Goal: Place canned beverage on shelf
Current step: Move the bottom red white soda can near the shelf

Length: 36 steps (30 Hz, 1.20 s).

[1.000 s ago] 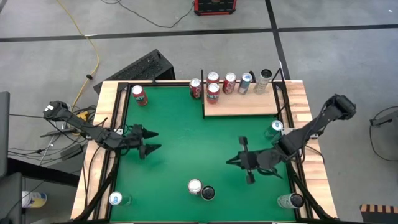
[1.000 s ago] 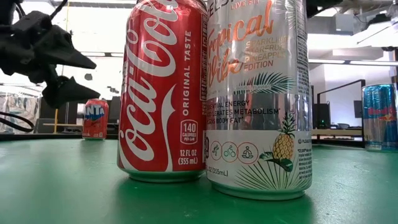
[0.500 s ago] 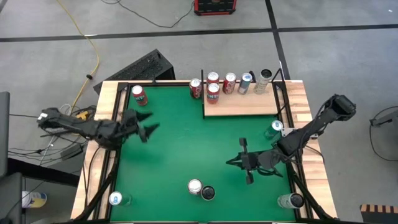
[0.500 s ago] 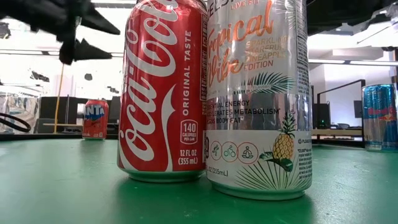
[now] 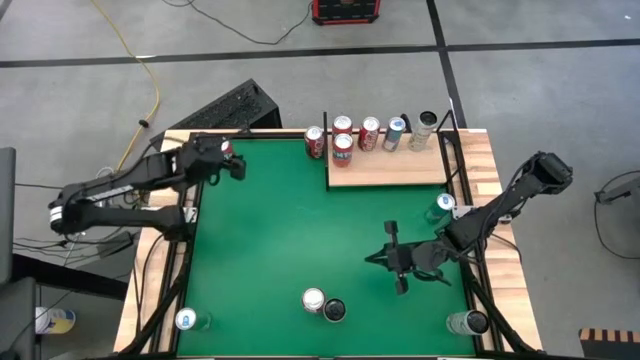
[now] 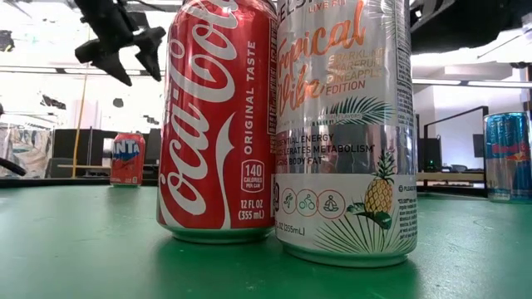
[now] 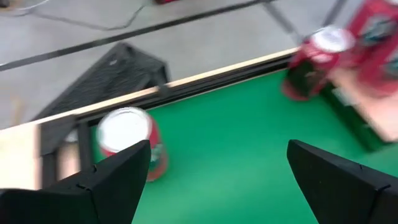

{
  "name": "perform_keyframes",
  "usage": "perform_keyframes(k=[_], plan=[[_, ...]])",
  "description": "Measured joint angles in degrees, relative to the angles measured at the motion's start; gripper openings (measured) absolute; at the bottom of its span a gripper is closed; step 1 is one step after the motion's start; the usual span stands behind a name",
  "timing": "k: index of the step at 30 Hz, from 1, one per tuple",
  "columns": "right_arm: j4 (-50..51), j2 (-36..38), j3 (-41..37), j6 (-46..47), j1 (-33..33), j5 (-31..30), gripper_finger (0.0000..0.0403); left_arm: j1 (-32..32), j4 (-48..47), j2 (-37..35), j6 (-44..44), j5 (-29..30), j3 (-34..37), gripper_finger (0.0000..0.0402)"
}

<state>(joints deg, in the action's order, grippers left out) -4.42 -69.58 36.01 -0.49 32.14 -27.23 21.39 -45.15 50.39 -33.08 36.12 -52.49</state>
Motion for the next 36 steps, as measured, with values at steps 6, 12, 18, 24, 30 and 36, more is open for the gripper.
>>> perform_keyframes(k=[6, 12, 18, 24, 30, 36], plan=[[1.9, 0.0, 0.0, -0.6, -0.1, 0.0, 0.0021, 8.3, 4.4, 8.1, 6.0, -8.1, -1.8, 0.0361], [1.3, 0.0, 0.0, -3.9, -1.8, 0.1, 0.0027, 11.6, 24.6, 18.5, 13.9, -21.0, -1.8, 0.0361], [1.4, 0.0, 0.0, -4.1, -4.0, 0.1, 0.0027, 11.2, 48.4, 29.9, 20.6, -30.8, -1.9, 0.0361], [2.7, 0.0, 0.0, -4.1, -4.9, 2.6, 0.0027, 11.7, 59.8, 38.3, 28.3, -34.8, -1.9, 0.0361], [2.4, 0.0, -1.5, -4.1, -5.0, 3.3, 0.0027, 13.1, 67.7, 44.1, 33.7, -38.9, -1.9, 0.0361], [2.2, 0.0, -1.6, -4.0, -6.1, 3.3, 0.0027, 13.8, 75.7, 48.5, 39.6, -42.9, -1.9, 0.0361]])
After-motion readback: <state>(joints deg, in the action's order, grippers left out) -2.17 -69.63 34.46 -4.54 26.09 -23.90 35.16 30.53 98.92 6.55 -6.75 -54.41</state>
